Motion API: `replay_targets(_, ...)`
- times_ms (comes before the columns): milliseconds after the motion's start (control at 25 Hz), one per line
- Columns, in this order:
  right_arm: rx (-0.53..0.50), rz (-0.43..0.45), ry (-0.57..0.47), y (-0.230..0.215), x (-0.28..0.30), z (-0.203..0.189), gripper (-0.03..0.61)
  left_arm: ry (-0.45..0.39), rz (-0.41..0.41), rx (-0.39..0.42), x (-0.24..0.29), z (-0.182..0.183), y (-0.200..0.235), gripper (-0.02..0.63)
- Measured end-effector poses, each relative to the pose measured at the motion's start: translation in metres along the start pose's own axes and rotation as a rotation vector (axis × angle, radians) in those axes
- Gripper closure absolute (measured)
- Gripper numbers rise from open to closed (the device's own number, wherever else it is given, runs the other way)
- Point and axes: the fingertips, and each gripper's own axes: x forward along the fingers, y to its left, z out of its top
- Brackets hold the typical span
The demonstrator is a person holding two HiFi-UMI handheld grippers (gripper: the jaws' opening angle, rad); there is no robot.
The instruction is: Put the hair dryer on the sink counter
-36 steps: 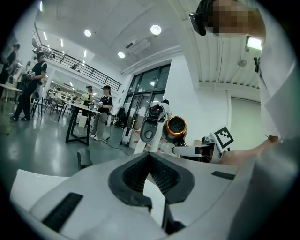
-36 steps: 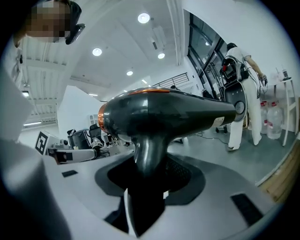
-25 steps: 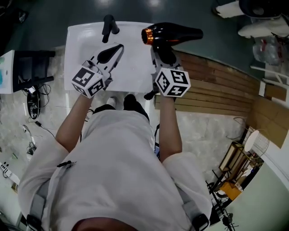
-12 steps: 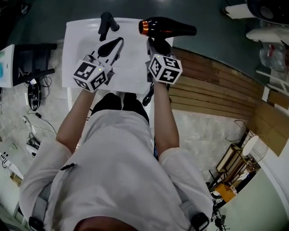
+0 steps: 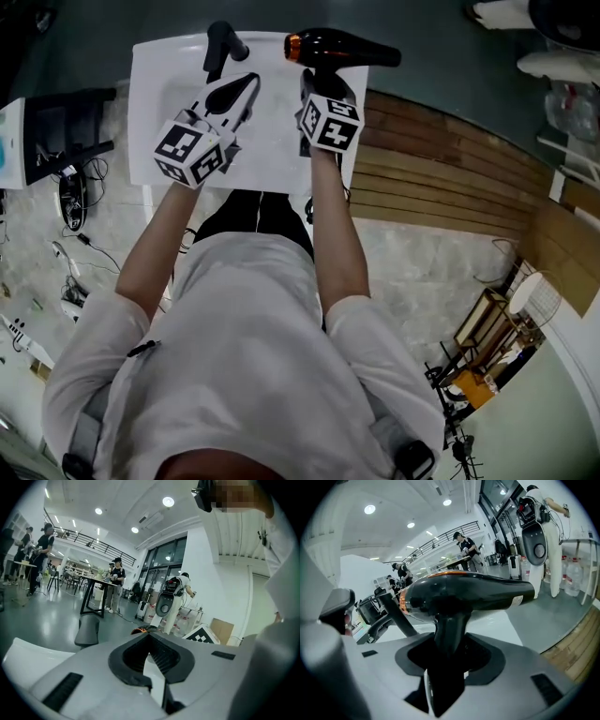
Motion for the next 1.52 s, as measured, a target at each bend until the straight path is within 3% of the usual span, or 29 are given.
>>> replay_targets(600, -0.053, -0.107, 0.112, -0.001, 0.035, -0.024, 0.394, 0.067, -0.063, -0.032, 0.028, -0.018, 0.021, 0.615)
replay_targets(1520, -0.085, -0.131, 0.217, 0.004, 0.048, -0.040, 0.393, 0.099, -0.092, -0.036, 0.036, -0.022, 0.018, 0.615)
